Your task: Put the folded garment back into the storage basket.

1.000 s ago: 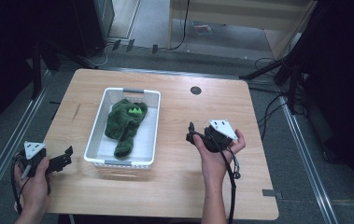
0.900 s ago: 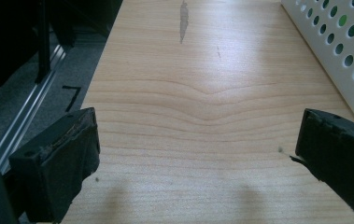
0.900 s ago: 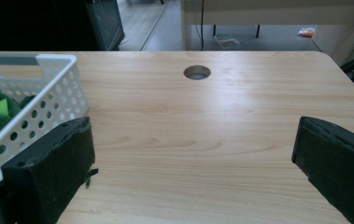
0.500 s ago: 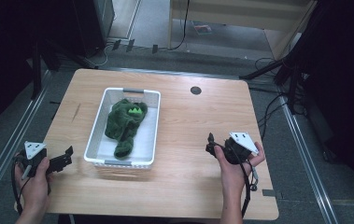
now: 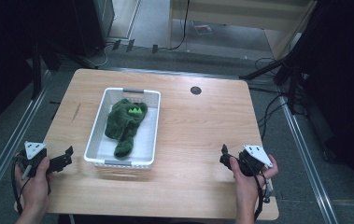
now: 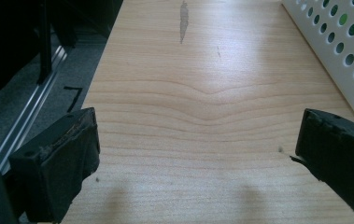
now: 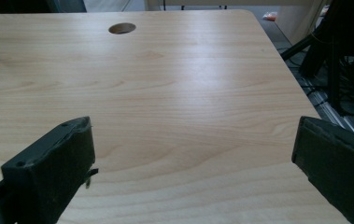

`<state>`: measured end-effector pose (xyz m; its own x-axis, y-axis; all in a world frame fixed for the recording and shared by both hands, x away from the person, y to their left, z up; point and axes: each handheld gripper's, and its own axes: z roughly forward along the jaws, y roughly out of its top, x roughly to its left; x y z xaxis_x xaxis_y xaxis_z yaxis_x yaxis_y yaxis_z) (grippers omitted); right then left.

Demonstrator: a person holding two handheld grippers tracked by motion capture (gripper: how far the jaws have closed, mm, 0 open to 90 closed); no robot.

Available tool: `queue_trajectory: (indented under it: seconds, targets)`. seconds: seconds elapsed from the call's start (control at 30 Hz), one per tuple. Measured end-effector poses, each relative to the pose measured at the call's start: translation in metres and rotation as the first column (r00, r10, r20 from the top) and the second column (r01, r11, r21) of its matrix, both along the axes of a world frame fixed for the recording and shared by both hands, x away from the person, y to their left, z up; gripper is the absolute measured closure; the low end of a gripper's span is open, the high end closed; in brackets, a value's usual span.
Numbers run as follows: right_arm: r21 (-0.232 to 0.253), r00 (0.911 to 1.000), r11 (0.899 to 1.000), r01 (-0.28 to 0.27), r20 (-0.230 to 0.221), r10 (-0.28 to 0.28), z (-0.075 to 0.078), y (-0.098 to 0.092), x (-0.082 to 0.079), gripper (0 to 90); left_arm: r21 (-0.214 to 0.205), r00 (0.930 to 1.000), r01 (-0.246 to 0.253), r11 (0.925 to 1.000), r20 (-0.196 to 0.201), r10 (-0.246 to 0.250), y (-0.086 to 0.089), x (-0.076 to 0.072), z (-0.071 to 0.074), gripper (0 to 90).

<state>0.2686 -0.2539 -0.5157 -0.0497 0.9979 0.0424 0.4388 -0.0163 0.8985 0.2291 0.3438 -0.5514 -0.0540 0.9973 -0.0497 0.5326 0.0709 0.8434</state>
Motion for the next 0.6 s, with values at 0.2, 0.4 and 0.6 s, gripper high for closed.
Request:
queue_trajectory:
  seconds: [0.2, 0.4, 0.6]
  targets:
    - [-0.017, 0.9999, 1.000, 0.002, -0.011, -0.002, -0.010, -0.016, -0.008, 0.0, 0.002, 1.0000, 0.002, 1.0000, 0.001, -0.002, 0.000, 0.000, 0.000, 0.8]
    - [-0.015, 0.9997, 1.000, 0.014, -0.019, -0.015, -0.018, -0.029, -0.014, 0.0, 0.005, 1.0000, 0.003, 1.0000, -0.001, -0.003, -0.001, 0.000, 0.000, 0.8]
    - [-0.011, 0.9987, 0.999, 0.036, -0.035, -0.036, -0.029, -0.046, -0.024, 0.2, 0.004, 1.0000, 0.004, 1.0000, 0.000, -0.004, 0.000, 0.000, 0.000, 0.8]
